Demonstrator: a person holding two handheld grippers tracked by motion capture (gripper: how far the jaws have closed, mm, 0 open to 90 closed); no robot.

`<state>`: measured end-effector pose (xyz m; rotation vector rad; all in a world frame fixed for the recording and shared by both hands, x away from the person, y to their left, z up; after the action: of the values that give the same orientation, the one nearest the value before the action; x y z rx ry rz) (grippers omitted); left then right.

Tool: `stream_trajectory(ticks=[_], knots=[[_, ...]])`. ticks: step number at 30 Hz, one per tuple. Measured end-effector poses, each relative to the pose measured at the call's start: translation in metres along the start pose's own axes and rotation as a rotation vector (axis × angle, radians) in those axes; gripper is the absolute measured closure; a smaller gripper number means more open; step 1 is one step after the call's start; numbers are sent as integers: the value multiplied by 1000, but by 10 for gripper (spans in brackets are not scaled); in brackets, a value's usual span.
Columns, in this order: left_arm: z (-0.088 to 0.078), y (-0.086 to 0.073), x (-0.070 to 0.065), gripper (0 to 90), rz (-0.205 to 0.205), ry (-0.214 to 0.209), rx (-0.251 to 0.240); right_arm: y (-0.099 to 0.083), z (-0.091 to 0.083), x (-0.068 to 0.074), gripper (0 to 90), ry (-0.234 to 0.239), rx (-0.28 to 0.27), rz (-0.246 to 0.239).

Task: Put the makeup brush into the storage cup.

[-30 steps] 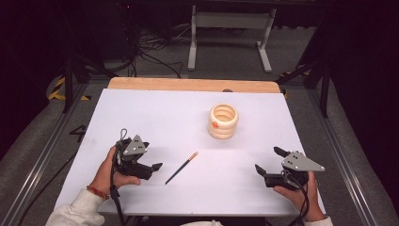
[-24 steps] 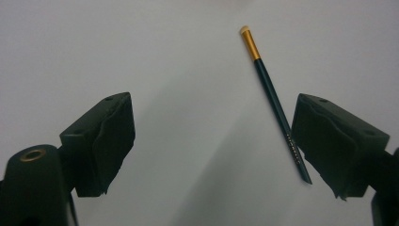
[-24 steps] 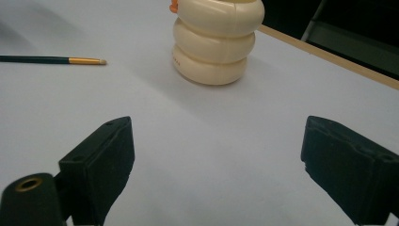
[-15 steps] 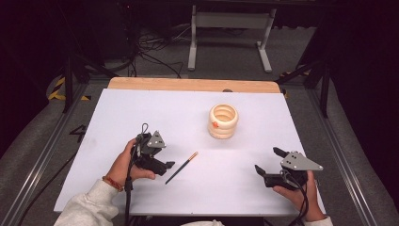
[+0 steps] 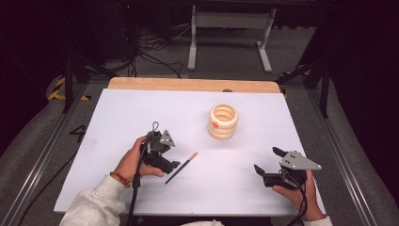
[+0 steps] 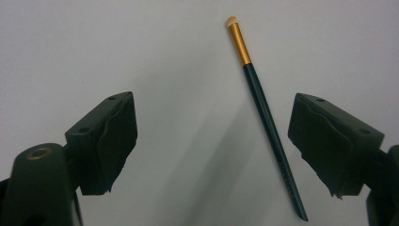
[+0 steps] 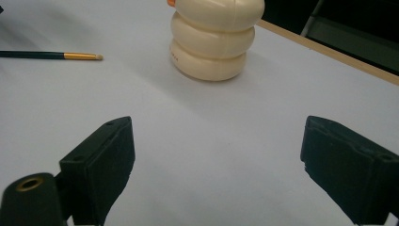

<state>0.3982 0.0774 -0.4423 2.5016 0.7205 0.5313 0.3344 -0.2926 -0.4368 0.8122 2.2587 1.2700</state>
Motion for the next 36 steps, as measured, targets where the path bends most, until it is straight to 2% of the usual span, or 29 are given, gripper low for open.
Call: stream_trajectory(ticks=[4, 11, 12, 14, 16, 18, 19, 20, 26, 34, 36], knots=[[3, 4, -4, 191, 12, 6, 45, 1, 3, 0, 112, 7, 4, 5], [7, 10, -8, 223, 23, -4, 69, 2, 6, 0, 113, 16, 17, -3], [10, 13, -9, 241, 25, -18, 76, 2, 7, -1, 113, 16, 17, 0], [12, 14, -10, 256, 34, -23, 87, 3, 8, -1, 113, 18, 17, 0], [15, 19, -12, 309, 34, -49, 101, 4, 11, -1, 113, 24, 21, -3], [16, 21, -13, 320, 48, -53, 107, 5, 13, -1, 113, 25, 21, -7], [17, 25, -14, 348, 59, -81, 122, 5, 14, -1, 113, 31, 25, -8], [17, 25, -14, 384, 59, -81, 122, 5, 14, -1, 113, 31, 25, -8], [29, 38, -16, 405, 87, -93, 198, 4, 15, 0, 116, 37, 37, -7], [49, 42, -15, 397, 66, -98, 271, 3, 15, -1, 120, 36, 42, -9], [53, 43, -15, 397, 76, -102, 284, 3, 15, 0, 119, 36, 48, -8]])
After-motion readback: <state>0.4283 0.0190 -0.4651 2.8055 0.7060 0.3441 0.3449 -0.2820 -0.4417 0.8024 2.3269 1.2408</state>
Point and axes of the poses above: each handheld gripper's, and its own axes: z roughly forward along the jaws, y roughly out of its top, x roughly to its left, the point moved 4 cm from there along z, roughly forward along the jaws, and after that the axes turned 12 degrees about y, right-handed, at the moved point
